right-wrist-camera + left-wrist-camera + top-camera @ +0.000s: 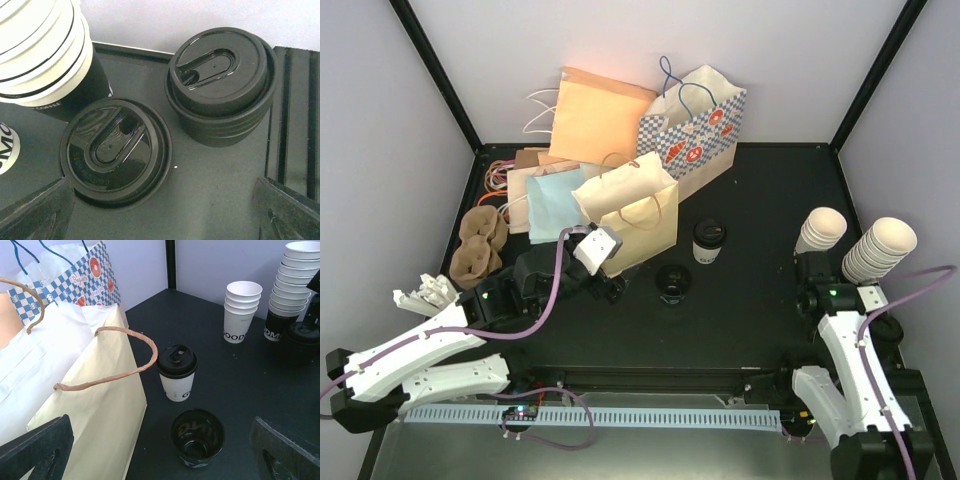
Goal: Pack the takeout coffee
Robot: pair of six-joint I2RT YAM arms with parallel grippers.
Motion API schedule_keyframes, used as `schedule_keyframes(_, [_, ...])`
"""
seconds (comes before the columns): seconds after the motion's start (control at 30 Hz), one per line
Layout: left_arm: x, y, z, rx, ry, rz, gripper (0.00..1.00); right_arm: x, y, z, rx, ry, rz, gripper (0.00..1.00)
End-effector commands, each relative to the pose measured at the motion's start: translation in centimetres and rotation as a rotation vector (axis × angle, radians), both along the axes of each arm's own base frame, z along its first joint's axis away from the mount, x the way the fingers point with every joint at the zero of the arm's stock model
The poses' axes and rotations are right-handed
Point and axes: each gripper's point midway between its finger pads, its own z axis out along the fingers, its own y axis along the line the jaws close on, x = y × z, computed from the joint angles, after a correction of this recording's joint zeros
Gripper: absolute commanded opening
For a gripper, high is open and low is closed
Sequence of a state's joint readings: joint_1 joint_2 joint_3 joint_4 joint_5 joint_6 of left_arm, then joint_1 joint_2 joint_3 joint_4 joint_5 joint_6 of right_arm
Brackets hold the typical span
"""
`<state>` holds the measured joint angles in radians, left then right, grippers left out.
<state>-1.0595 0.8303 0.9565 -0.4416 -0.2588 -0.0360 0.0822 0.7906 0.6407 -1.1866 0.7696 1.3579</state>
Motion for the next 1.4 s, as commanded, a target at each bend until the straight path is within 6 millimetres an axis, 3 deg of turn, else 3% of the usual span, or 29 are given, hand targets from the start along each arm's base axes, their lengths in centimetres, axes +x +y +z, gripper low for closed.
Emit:
schedule_keyframes(0.0, [-0.3,0.2,0.3,-0.005,-0.009,-0.014,0.99,2.8,0.0,-0.1,0.049,-0.049,0.107,1.0])
schedule_keyframes(0.17, [-0.2,0.2,0.1,-0.002,-0.007,-0.015,0.99,3.4,-0.1,0.2,0.052,-0.019,0.131,1.0])
schedule_keyframes(0.6, [-0.4,-0.5,-0.3,0.027,0.009,-0.043,0.99,5.3,0.4,-2.5,0.178,0.066,0.2,1.0])
schedule_keyframes(0.8, [-0.2,-0.7,-0.2,0.026,0.01,-0.04,0.99,6.0,0.0,-2.8,0.186,0.095,0.226,1.0])
schedule_keyframes(1.03, [-0.1,-0.9,-0.3,0.03,0.015,-0.039,0.99,5.0,-1.0,-3.5,0.182,0.121,0.169,1.0])
schedule_keyframes(1.37, [-0.1,-0.9,-0.3,0.033,0.013,-0.038,0.99,5.1,-2.1,-2.8,0.161,0.115,0.138,0.98])
